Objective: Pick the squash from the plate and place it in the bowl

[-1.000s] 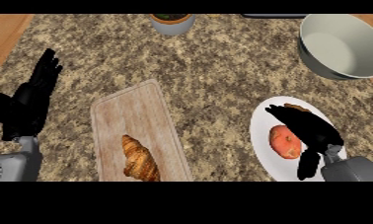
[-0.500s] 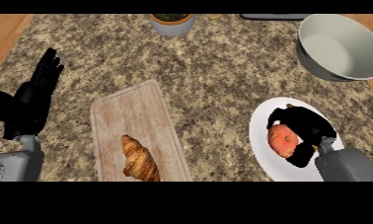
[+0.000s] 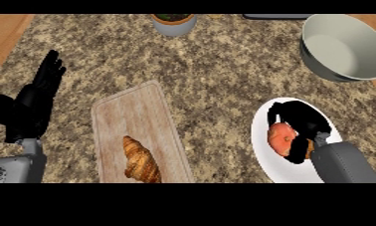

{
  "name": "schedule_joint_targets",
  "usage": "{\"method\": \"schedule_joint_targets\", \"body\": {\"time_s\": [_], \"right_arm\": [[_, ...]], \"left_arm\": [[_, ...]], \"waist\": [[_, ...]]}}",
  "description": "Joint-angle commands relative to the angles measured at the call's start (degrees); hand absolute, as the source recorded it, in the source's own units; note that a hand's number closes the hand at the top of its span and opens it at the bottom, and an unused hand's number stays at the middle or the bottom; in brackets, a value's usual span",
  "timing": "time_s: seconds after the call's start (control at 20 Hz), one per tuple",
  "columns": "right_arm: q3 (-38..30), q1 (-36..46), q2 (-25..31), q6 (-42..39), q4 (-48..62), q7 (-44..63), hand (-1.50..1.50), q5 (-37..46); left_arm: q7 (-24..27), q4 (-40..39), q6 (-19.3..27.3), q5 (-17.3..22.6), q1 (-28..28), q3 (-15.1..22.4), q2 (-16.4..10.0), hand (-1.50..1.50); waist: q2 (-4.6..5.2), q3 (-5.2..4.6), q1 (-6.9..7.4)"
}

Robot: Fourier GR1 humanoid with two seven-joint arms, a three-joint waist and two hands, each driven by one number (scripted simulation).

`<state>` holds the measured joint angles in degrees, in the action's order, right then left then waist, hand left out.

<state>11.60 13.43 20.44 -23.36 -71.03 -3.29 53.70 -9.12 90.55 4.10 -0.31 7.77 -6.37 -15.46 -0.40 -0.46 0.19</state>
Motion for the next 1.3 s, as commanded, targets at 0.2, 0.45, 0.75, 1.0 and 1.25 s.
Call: {"method": "schedule_joint_targets", "body": {"time_s": [0.2, 0.45, 0.75, 1.0, 1.25], "right_arm": [[-10.34, 18.96, -11.52, 8.06, 12.25, 24.48, 1.5, 3.43], [-11.65, 29.66, -9.74, 11.31, 16.18, 26.89, 1.5, 6.4], [-9.96, 32.28, -9.69, 18.3, 3.74, 36.24, 1.5, 12.69], [-15.99, 36.91, -5.38, 19.69, -1.86, 37.71, 1.5, 10.82], [-18.01, 33.04, -4.77, 18.82, -6.13, 40.39, 1.5, 10.1]], "left_arm": [[-0.1, -0.57, -1.02, -0.24, 1.62, 0.94, 0.13, 0.0], [2.17, -4.61, -2.93, 1.52, 3.06, -2.42, -1.9, 0.0], [3.07, -3.12, 0.08, -0.92, -0.43, -1.33, 0.35, 0.0], [0.7, -2.14, -2.92, 1.44, 1.43, -2.83, -2.15, 0.0], [-1.97, 2.75, -2.05, 0.33, -0.73, -2.03, -1.05, 0.0]], "waist": [[1.23, 0.51, 2.47], [0.78, 0.44, 0.93], [0.01, 0.4, -0.37], [0.17, 0.44, -0.22], [0.25, 0.47, 0.01]]}}
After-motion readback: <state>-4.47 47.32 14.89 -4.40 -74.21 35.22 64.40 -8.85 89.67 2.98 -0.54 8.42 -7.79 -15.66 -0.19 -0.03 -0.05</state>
